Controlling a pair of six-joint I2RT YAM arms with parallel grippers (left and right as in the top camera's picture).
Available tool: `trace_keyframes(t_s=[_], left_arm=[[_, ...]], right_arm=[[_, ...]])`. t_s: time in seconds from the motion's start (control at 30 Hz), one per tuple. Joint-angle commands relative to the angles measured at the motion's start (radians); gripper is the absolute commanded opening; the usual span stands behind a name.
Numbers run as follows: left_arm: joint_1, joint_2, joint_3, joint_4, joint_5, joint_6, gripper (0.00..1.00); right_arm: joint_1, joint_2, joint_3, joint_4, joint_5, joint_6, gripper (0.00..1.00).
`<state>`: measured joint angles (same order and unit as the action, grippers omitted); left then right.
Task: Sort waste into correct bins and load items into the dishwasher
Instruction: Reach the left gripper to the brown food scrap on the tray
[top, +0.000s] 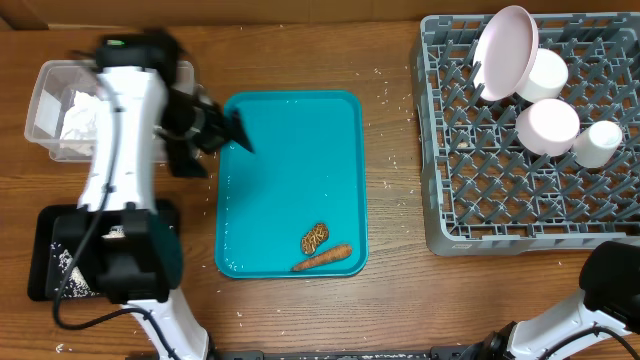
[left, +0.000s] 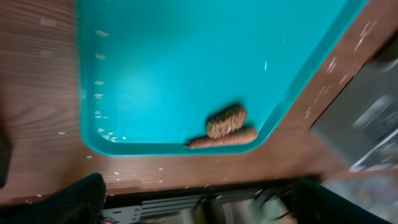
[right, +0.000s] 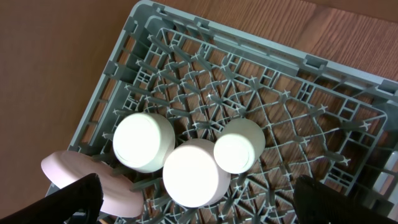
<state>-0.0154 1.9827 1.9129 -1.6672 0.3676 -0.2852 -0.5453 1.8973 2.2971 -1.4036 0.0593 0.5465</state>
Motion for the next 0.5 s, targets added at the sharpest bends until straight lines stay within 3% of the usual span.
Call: trace_keyframes(t_s=[0.0, 0.3, 0.47], left_arm=[[-0.130, -0.003, -0.079, 0.033, -0.036, 0.083, 0.96], [-0.459, -0.002, -0.327, 0.287, -0.256, 0.076, 1.00], [-0.575, -0.002, -0.429, 0.460, -0.396, 0.076, 1.00]], right_arm=[[0.000, -0.027, 0.000, 0.006, 0.011, 0.004, 1.00], [0.000, -0.027, 0.000, 0.006, 0.010, 0.004, 1.00], [0.000, -0.027, 0.000, 0.006, 0.011, 0.004, 1.00]])
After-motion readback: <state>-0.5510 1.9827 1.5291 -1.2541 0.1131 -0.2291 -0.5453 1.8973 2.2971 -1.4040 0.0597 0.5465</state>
